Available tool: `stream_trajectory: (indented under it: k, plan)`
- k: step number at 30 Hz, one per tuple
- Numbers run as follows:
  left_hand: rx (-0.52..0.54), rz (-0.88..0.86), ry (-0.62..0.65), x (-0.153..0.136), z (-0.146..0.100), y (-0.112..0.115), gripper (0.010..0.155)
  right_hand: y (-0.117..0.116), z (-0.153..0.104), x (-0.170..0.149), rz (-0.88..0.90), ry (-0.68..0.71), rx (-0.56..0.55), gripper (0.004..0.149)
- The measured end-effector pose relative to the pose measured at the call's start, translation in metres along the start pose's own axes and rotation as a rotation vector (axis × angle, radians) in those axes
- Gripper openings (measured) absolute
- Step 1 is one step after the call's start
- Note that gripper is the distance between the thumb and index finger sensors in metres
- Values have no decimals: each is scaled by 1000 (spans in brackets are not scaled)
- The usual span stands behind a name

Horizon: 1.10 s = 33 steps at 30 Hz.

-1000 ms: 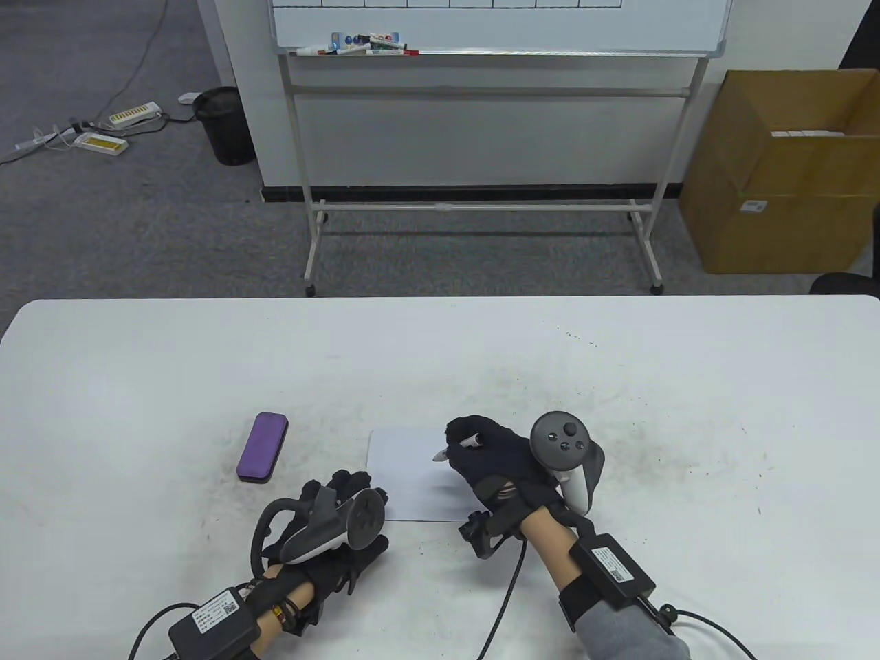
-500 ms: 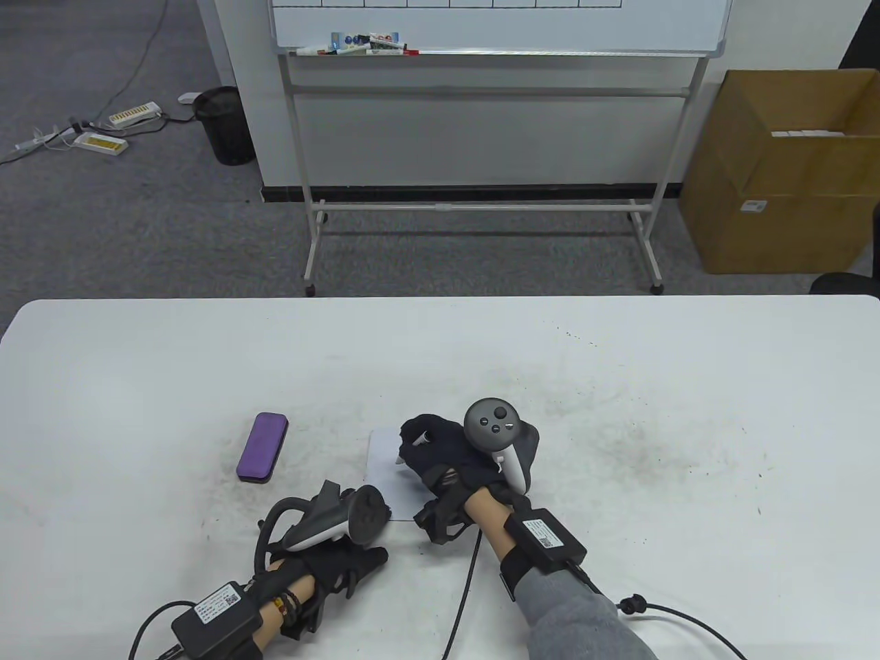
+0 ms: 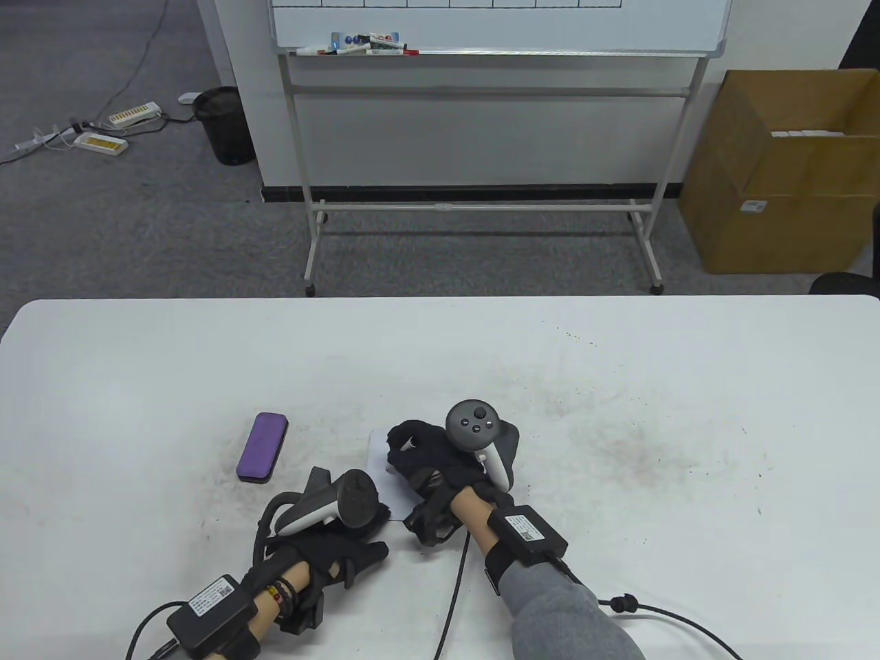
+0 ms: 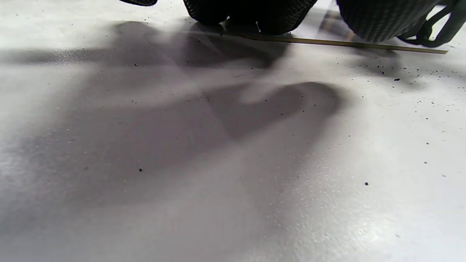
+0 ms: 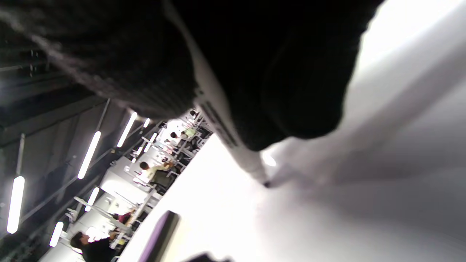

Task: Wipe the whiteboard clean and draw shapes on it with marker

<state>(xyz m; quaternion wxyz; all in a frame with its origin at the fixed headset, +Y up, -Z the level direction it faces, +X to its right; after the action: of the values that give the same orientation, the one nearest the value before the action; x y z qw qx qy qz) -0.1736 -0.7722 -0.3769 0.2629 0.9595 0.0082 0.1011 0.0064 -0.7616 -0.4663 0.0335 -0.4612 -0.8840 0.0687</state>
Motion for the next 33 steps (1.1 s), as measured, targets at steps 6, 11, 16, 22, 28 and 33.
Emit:
stream_trajectory:
  k: [6, 11, 16, 22, 28, 33]
  plan:
    - [-3, 1, -1, 0, 0, 0, 72, 11, 0, -6, 8, -59, -72, 43]
    - [-7, 1, -3, 0, 0, 0, 72, 21, -2, -13, 5, -99, -102, 43]
    - [-12, 1, -5, 1, 1, 0, 72, 25, -8, -13, -18, -116, -107, 42]
    - [-18, -3, -6, 0, 1, 0, 72, 24, -16, -10, -51, -129, -89, 42]
    - [-20, -2, -6, 0, 1, 0, 72, 19, -19, -5, -71, -124, -56, 42]
    - [-20, -1, -4, 0, 1, 0, 72, 7, -19, -1, -31, -125, -17, 43]
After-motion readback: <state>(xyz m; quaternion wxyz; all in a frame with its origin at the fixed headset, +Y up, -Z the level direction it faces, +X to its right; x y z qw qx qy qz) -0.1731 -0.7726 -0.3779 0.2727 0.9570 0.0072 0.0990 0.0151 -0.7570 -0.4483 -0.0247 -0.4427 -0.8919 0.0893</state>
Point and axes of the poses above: the tracker on the back of each hand, its own x axis roughly to the thumb side, its own z axis roughly from the wrist to the fingertips, y = z × x, the point moved 2 cm from there along z, roughly from the wrist to the fingertips, and after that the axes turned 5 degrees about -y, right-handed, at the moved point
